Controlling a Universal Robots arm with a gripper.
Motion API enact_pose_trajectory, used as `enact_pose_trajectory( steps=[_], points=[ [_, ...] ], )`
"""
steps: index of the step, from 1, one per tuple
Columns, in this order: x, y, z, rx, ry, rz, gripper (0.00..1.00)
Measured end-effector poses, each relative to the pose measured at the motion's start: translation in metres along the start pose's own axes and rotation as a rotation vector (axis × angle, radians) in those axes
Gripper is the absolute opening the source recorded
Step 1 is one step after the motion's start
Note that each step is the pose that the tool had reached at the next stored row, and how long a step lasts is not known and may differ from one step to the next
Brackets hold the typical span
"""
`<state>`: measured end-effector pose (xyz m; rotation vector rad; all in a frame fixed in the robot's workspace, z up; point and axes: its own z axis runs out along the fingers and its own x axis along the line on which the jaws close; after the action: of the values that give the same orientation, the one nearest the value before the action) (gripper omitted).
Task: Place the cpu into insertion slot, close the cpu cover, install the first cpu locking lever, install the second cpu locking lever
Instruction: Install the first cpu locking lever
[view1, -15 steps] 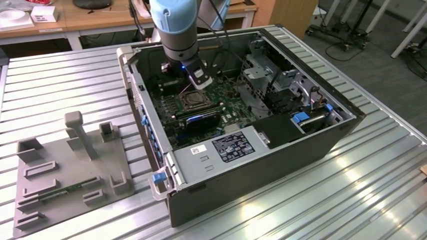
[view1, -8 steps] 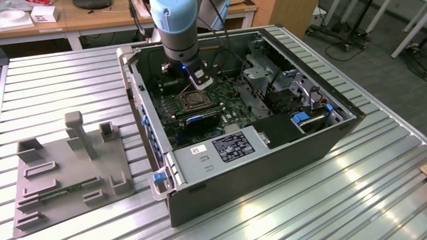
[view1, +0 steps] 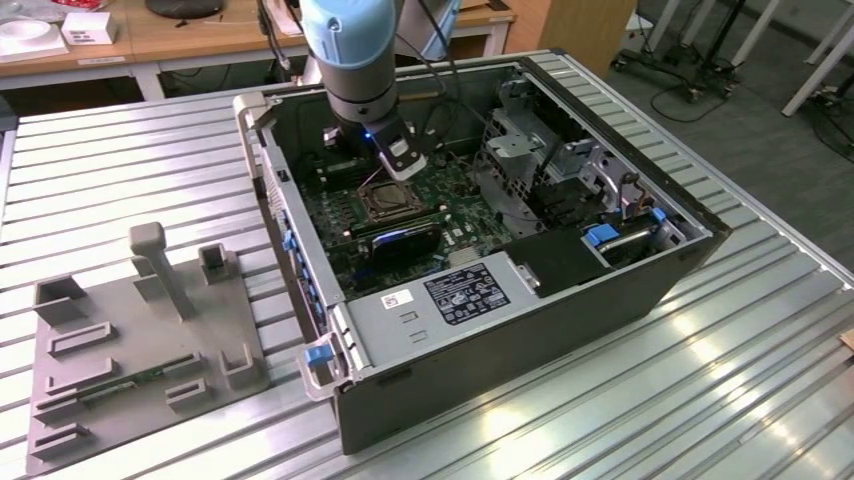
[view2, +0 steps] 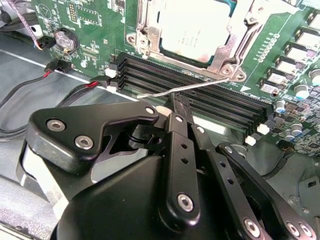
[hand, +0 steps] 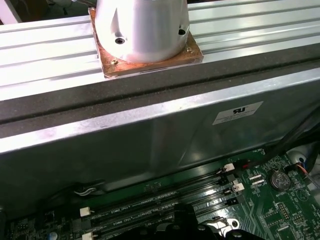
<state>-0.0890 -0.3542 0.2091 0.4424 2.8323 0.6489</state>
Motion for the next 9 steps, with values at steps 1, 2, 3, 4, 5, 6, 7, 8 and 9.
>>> enact_pose_trajectory(
  steps=[1, 2, 3, 4, 5, 6, 7, 8, 9],
  points=[
    [0.0, 0.0, 0.0, 0.0001, 0.0, 0.0, 0.11],
    [-0.0002, 0.0, 0.0001, 0.0001, 0.0, 0.0, 0.11],
    [-0.0003, -0.0001, 0.0002, 0.0001, 0.0001, 0.0, 0.11],
    [-0.0005, -0.0001, 0.0004, 0.0001, 0.0, 0.0, 0.11],
    [-0.0009, 0.0, 0.0006, 0.0, 0.0, 0.0, 0.11],
    [-0.0011, 0.0, 0.0008, 0.0, 0.0, 0.0, 0.11],
    [-0.0012, 0.0, 0.0009, 0.0001, 0.0, 0.0, 0.11],
    [-0.0012, 0.0, 0.0009, 0.0002, 0.0, 0.0, 0.11],
    [-0.0013, -0.0001, 0.0012, 0.0, -0.0001, 0.0, 0.11]
  ],
)
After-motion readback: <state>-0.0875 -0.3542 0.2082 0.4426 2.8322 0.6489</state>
